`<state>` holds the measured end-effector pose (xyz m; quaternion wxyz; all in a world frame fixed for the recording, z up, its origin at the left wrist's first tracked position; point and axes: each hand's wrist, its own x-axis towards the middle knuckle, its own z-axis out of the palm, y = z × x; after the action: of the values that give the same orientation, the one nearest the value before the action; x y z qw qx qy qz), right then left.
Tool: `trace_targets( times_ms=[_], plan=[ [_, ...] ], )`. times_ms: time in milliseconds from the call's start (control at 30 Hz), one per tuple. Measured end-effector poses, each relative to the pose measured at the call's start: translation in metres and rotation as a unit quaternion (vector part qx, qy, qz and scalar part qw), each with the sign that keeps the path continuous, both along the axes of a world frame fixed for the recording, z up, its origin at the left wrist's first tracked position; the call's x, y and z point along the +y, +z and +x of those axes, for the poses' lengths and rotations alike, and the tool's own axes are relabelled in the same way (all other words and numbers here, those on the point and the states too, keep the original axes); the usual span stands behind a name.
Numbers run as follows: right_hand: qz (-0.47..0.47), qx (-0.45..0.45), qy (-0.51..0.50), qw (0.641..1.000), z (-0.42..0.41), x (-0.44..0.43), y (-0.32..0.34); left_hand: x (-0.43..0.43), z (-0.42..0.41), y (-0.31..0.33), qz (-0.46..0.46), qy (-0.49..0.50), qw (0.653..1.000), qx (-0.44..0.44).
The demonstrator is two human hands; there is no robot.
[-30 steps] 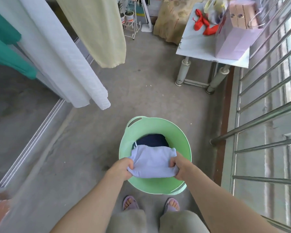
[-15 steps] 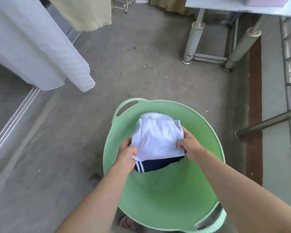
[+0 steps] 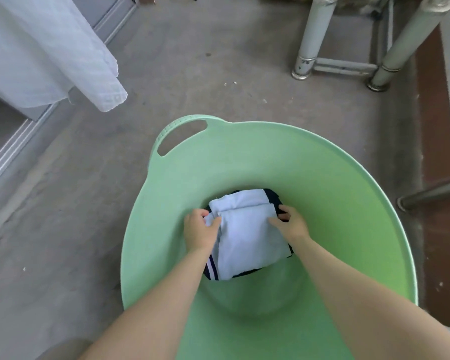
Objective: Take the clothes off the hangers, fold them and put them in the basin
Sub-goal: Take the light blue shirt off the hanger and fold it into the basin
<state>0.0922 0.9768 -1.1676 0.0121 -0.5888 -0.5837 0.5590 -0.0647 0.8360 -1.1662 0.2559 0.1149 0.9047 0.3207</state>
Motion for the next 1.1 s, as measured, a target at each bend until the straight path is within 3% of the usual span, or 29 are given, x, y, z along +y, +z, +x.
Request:
trace_targets(
  times_ms=[100, 200, 267, 333, 433, 500, 600, 667, 733, 833, 933, 1000, 1100],
  plan=[
    [-0.024, -0.004, 0.037, 0.999, -0.008, 0.005, 0.001, 0.014, 0.003, -0.001, 0.021, -0.134, 0.99, 0.042],
    [-0.01, 0.019, 0.042, 0.999, -0.011, 0.008, -0.001, 0.025, 0.005, -0.002, -0.114, -0.286, 0.947, 0.097],
    [-0.025, 0.051, 0.025, 0.998, -0.011, 0.009, 0.002, 0.03, 0.005, 0.008, -0.204, -0.331, 0.917, 0.091],
    [-0.042, 0.095, 0.002, 0.995, -0.012, 0.014, 0.007, 0.037, -0.002, 0.019, -0.195, -0.327, 0.924, 0.027],
    [-0.061, 0.17, -0.059, 0.982, -0.018, 0.023, 0.017, 0.047, -0.024, 0.03, -0.053, -0.234, 0.963, -0.118],
    [-0.049, 0.153, -0.071, 0.984, -0.022, 0.026, 0.018, 0.049, -0.036, 0.028, -0.051, -0.194, 0.975, -0.1],
    [-0.019, -0.009, -0.026, 0.999, -0.017, 0.018, 0.007, 0.039, -0.035, 0.015, -0.125, -0.168, 0.975, -0.079],
    [-0.05, -0.062, -0.016, 0.997, -0.009, 0.008, -0.002, 0.035, -0.024, 0.013, -0.101, -0.143, 0.982, -0.071],
    [-0.102, -0.06, -0.03, 0.992, -0.003, -0.002, -0.007, 0.027, -0.014, 0.014, -0.085, -0.15, 0.985, 0.008],
    [-0.126, -0.027, -0.077, 0.989, -0.002, -0.01, -0.01, 0.016, 0.002, 0.018, -0.099, -0.263, 0.944, 0.174],
    [-0.174, 0.041, -0.074, 0.981, -0.003, -0.013, -0.005, 0.01, 0.015, 0.016, -0.18, -0.389, 0.884, 0.186],
    [-0.139, 0.047, -0.023, 0.989, -0.006, -0.016, -0.001, 0.008, 0.016, 0.01, -0.232, -0.391, 0.878, 0.151],
    [0.048, -0.019, 0.05, 0.997, -0.007, -0.013, 0.001, 0.008, 0.016, 0.001, -0.256, -0.364, 0.889, 0.11]
  ],
)
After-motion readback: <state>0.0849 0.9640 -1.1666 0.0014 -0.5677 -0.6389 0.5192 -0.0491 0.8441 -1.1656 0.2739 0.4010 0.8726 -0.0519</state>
